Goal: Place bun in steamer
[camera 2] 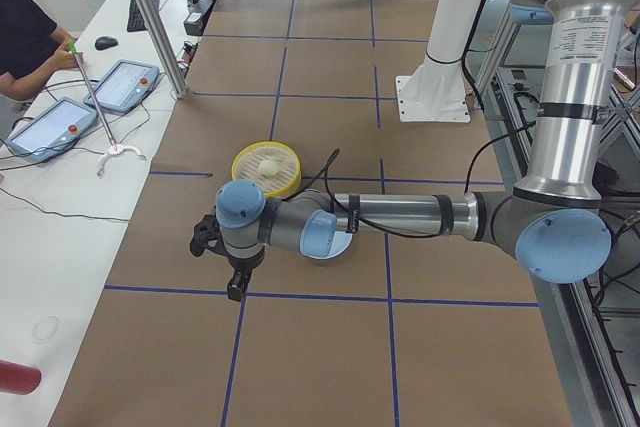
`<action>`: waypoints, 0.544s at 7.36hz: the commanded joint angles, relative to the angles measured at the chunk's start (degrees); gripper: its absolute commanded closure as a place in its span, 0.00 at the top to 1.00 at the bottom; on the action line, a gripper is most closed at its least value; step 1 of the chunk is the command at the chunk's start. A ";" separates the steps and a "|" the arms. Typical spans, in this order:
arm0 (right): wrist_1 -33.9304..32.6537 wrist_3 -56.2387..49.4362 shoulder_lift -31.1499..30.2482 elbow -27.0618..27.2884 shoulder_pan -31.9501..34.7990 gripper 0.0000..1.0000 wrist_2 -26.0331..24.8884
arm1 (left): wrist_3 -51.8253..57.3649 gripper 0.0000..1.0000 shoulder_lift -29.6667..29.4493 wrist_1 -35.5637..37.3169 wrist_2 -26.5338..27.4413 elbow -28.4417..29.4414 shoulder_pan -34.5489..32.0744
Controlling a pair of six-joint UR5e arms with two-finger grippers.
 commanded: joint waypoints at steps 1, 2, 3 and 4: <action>0.00 0.00 0.00 0.00 0.00 1.00 0.00 | 0.88 1.00 1.88 0.11 0.23 0.50 -0.30; 0.00 0.00 0.00 0.00 0.00 1.00 0.00 | 0.88 1.00 2.06 0.72 0.14 0.33 -0.39; 0.00 0.00 0.00 0.00 0.00 1.00 0.00 | 0.88 1.00 2.06 2.46 0.14 -0.11 -0.39; 0.00 0.00 0.00 0.00 0.00 1.00 0.00 | 0.88 1.00 2.06 4.31 0.14 -0.64 -0.39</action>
